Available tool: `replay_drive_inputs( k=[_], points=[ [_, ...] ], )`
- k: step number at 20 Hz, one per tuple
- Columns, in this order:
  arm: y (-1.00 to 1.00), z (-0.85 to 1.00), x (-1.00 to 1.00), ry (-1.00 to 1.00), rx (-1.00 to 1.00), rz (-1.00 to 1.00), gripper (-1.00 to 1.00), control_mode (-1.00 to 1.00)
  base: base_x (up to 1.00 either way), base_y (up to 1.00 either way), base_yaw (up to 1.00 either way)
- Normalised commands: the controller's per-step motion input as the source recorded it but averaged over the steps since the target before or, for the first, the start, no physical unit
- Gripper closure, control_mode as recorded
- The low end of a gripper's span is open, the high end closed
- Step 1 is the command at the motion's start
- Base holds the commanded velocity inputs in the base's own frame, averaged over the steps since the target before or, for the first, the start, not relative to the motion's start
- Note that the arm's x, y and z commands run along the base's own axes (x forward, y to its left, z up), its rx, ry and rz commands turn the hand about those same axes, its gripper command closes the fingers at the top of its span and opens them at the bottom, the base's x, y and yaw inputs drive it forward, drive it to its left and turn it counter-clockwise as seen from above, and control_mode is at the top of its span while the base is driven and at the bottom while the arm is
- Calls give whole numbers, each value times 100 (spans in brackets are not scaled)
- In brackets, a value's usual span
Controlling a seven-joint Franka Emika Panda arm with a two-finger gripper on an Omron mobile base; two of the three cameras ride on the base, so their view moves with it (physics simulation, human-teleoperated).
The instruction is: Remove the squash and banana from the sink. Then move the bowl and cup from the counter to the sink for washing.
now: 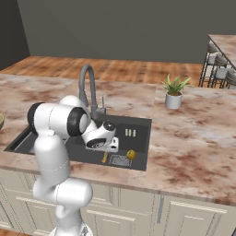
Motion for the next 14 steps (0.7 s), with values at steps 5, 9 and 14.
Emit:
replay_drive_inputs(
  k=[5, 9, 14],
  points=[
    [5, -14, 0, 0, 0, 0, -100, -100, 0, 0, 0],
    [2, -14, 2, 4, 0, 0, -100, -100, 0, 0, 0],
    [0, -13, 7, 6, 0, 0, -100, -100, 0, 0, 0]
  ],
)
